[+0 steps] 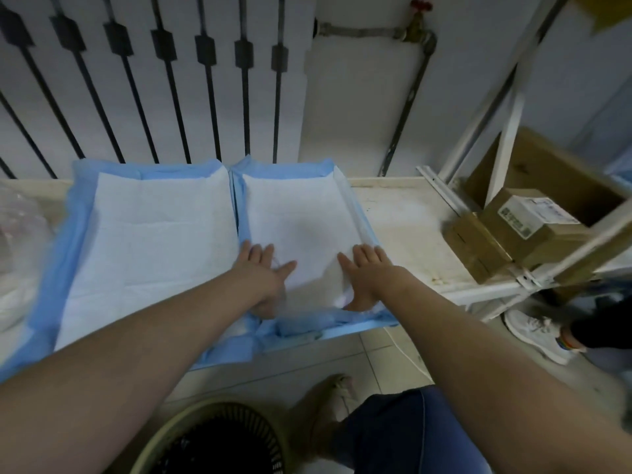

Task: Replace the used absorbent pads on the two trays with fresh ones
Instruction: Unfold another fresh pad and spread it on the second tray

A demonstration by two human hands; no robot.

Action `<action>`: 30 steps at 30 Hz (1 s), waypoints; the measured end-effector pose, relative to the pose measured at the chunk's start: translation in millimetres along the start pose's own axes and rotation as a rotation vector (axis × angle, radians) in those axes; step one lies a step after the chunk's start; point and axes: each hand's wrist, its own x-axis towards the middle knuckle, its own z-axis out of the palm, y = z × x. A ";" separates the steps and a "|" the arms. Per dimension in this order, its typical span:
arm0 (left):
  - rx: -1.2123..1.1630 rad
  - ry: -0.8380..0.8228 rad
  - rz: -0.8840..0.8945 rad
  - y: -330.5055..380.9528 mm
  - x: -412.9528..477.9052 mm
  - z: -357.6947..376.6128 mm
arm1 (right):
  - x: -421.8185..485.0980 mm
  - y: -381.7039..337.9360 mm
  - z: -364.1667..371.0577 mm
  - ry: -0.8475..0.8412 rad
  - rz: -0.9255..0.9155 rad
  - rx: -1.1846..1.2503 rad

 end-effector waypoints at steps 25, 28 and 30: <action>0.082 0.147 0.015 6.3 -13.3 0.9 | -30.9 -36.5 -24.0 -0.082 0.125 0.363; -0.010 0.186 0.013 -7.2 -6.3 5.4 | -21.3 -33.5 -11.5 -0.022 0.224 0.315; -0.005 0.173 0.012 -14.0 -2.8 8.6 | -16.5 -35.8 -3.4 -0.056 0.236 0.278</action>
